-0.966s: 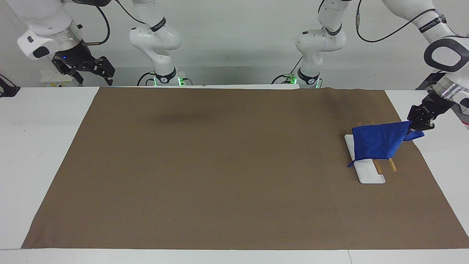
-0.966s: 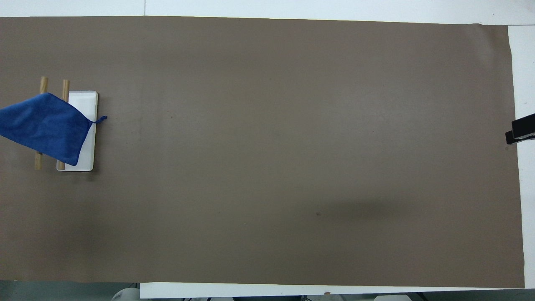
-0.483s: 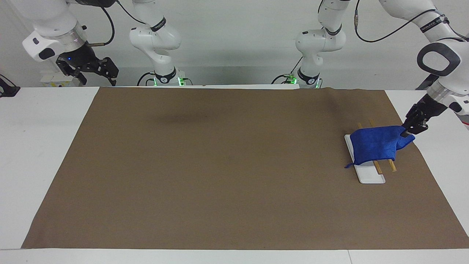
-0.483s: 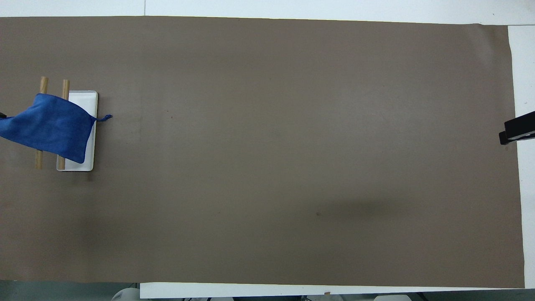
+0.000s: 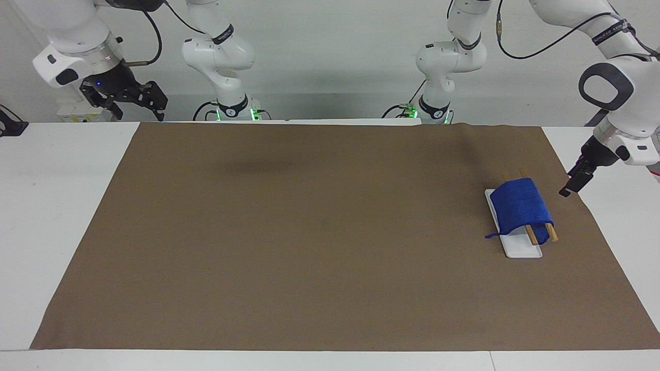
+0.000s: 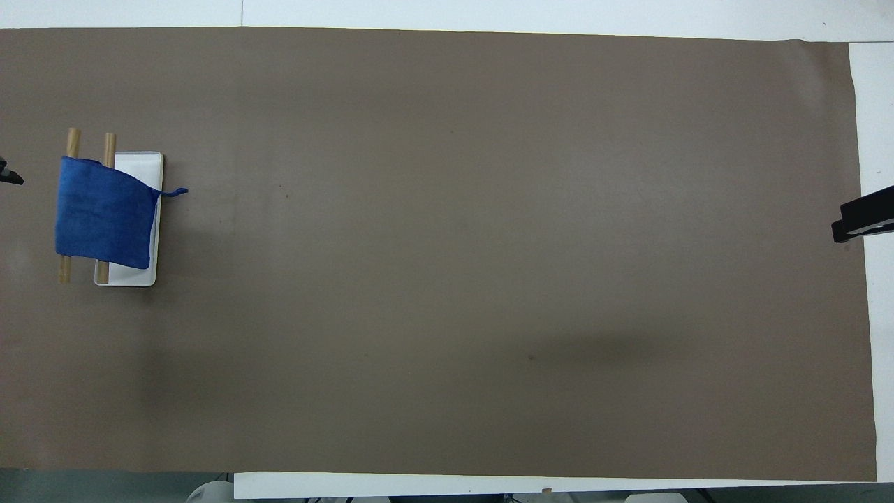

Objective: Right arm passes towel to left arm to hang

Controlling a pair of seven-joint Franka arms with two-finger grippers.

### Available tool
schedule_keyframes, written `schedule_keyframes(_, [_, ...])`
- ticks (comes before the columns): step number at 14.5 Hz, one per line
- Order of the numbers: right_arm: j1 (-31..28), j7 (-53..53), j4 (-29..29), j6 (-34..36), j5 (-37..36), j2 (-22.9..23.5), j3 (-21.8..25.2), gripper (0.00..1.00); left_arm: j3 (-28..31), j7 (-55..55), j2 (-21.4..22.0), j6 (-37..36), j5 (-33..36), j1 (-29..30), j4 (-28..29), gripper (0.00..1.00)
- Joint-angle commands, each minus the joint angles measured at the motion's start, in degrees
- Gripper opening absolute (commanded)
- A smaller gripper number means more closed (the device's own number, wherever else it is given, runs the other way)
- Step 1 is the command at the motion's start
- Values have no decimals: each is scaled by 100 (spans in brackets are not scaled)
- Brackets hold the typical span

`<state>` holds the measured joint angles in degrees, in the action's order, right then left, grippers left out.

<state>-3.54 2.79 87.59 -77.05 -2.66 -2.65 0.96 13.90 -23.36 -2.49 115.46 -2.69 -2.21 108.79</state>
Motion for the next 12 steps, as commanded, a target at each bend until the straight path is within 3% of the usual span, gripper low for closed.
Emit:
schedule_keyframes(1, [11,117,328,-257,11,-183,36,99,-316,602,-33,-32,286,-51,-138,99])
schedule_keyframes(4, [2,152,740,-678,11,-341,194,99,-615,1183,-33,-453,348,-130,-524,99])
schedule_keyframes(8, [2,231,742,-680,11,-333,203,99,-976,1639,11,-1086,479,-367,-1017,99])
schedule_keyframes(12, [-15,222,707,-671,11,-324,177,99,-968,2142,81,-1131,629,-614,-1018,99])
